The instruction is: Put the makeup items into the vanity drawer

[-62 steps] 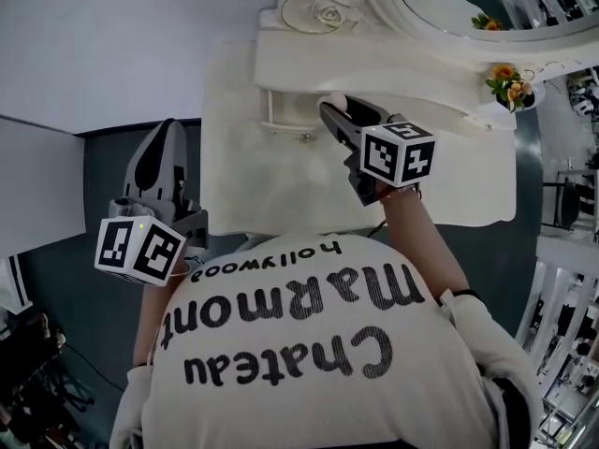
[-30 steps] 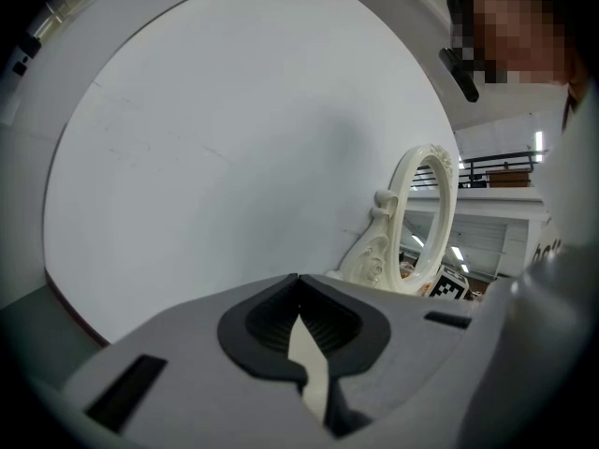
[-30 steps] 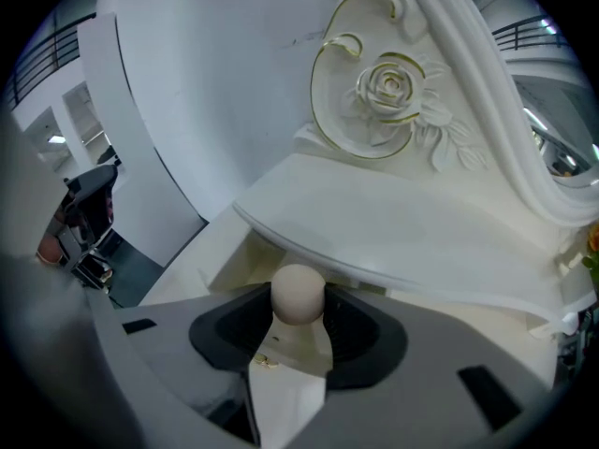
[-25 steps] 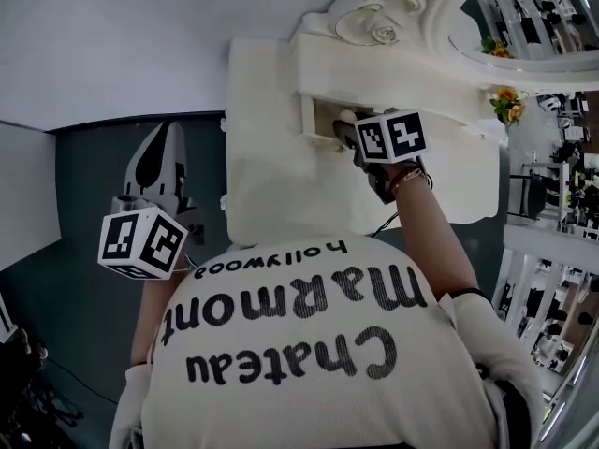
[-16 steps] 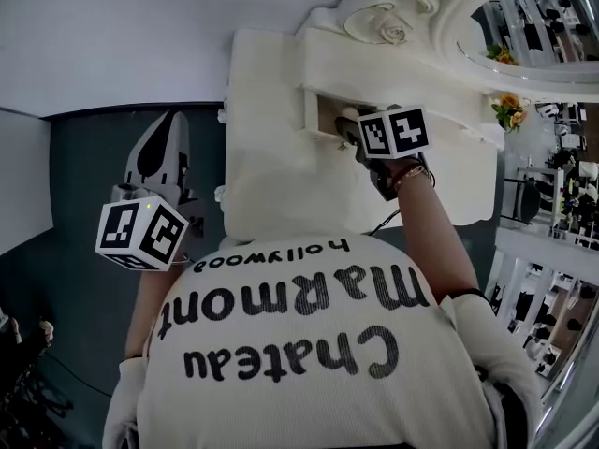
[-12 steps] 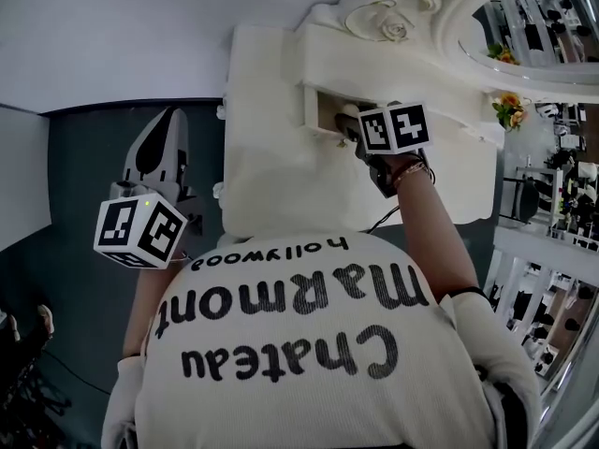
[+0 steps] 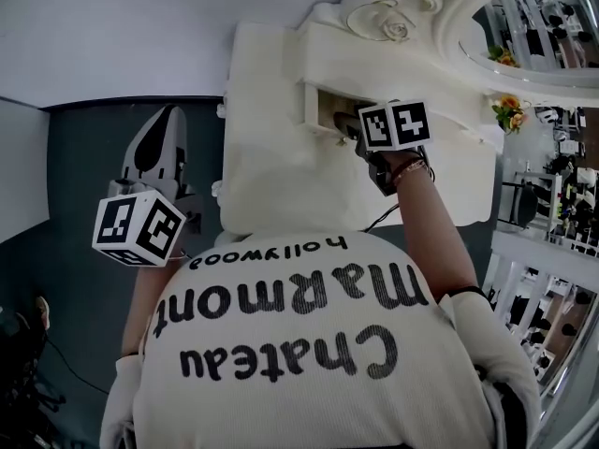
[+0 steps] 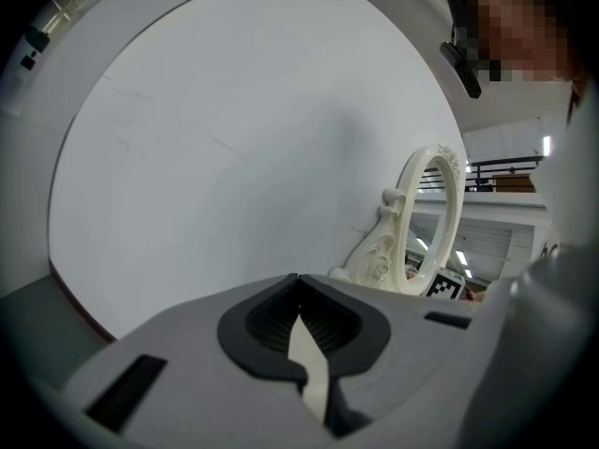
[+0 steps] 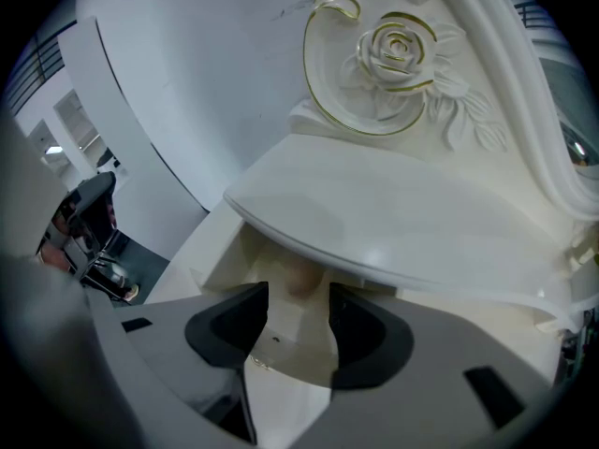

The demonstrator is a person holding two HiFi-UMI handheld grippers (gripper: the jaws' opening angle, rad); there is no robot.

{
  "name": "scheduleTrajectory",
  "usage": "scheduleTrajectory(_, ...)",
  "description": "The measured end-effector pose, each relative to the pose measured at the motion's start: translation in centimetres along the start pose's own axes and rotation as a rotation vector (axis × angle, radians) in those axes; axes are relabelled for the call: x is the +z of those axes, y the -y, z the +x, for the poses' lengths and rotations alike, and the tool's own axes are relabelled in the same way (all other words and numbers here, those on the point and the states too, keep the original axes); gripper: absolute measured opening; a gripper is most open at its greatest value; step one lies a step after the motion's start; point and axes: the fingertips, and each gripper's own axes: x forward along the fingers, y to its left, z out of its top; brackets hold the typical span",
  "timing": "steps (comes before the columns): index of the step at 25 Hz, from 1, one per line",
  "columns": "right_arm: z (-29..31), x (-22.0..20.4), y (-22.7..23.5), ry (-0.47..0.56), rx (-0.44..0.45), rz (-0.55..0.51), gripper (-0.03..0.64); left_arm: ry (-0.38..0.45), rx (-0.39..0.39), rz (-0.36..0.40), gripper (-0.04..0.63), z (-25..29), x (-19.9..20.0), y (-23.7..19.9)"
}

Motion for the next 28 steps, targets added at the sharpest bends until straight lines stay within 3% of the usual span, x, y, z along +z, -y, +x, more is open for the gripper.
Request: scheduleTrajectory(28, -0.3, 0.1, 0.0, 0.040, 0.009, -0.005, 0.221, -0.001, 0.027, 0.012, 0.009, -1.7, -0.4, 0.8)
